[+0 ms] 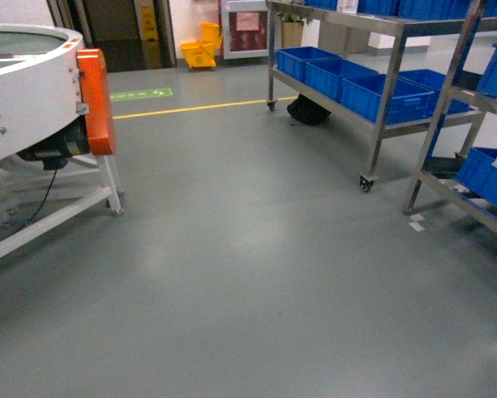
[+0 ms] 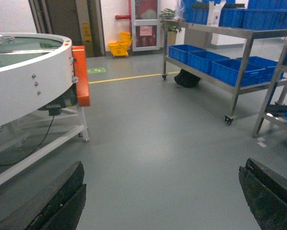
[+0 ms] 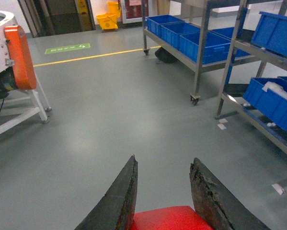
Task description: Pick red block from blue box to shelf
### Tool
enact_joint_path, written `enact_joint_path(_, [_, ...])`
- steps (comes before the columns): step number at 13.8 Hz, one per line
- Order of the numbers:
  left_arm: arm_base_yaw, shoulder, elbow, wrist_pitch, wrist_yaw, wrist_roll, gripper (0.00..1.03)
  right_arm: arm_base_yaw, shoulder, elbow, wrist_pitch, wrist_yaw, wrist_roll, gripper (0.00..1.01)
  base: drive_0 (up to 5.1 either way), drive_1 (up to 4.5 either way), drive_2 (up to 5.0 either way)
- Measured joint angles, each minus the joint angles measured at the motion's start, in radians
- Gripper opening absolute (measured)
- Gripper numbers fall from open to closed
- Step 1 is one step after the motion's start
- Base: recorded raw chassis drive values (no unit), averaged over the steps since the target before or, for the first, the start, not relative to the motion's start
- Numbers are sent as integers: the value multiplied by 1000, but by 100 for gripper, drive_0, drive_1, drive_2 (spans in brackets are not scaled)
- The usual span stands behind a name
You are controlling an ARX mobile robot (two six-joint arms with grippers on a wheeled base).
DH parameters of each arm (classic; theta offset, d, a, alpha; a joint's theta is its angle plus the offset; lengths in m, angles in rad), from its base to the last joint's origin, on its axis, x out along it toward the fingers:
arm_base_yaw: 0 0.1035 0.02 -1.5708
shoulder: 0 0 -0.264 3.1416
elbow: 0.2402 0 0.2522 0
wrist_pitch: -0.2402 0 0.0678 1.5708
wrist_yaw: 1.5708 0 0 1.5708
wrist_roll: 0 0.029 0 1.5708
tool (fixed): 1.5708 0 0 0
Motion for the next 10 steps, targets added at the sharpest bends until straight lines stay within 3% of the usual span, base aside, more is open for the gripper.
enact_joint_path(10, [0, 0, 0, 0, 0, 0, 98, 0, -5, 0, 0, 0, 0, 28, 0, 429, -430])
